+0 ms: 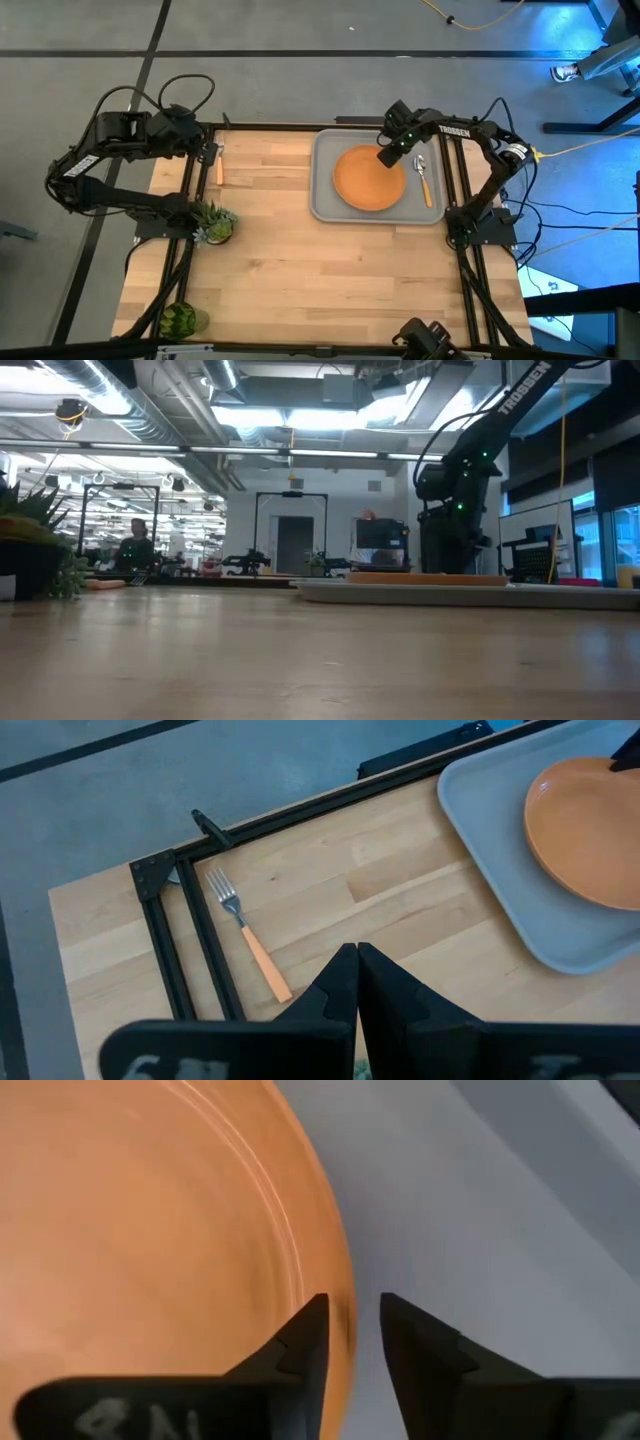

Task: Pick and place plate/cup/fork/spoon on tray
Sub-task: Move the gray food tray to the center of the table

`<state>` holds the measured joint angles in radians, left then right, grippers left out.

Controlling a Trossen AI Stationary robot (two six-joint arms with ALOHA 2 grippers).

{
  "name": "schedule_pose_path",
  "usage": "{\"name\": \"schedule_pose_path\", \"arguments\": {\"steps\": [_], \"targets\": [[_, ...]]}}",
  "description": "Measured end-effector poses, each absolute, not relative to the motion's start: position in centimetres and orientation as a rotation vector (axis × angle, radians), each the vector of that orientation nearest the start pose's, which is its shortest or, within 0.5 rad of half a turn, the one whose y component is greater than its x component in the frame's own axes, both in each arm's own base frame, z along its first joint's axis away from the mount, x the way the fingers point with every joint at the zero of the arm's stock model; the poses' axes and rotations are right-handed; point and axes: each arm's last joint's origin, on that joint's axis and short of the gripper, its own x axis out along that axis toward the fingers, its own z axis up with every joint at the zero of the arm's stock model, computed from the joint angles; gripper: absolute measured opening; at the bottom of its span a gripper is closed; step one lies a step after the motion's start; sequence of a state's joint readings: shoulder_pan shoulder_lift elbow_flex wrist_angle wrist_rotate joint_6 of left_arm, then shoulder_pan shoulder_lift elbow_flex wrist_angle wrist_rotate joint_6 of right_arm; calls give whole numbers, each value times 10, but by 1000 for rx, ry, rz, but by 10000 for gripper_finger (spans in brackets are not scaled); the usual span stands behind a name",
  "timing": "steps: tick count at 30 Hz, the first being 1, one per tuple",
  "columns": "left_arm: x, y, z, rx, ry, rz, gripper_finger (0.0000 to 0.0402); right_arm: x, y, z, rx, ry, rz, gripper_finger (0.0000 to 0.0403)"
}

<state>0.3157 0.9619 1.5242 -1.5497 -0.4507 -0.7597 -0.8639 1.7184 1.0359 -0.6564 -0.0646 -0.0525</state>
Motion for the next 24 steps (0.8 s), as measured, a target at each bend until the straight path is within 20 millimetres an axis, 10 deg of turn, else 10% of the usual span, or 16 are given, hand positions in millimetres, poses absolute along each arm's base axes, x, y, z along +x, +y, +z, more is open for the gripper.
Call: {"name": "schedule_pose_path", "arguments": {"steps": [7,24], "targets": [[88,41,423,-604,698,1023,0,207,-238,183,602,1239,-653,105],[92,29,420,-744,872,582,0,236,-201,332,382,909,-404,106]]}}
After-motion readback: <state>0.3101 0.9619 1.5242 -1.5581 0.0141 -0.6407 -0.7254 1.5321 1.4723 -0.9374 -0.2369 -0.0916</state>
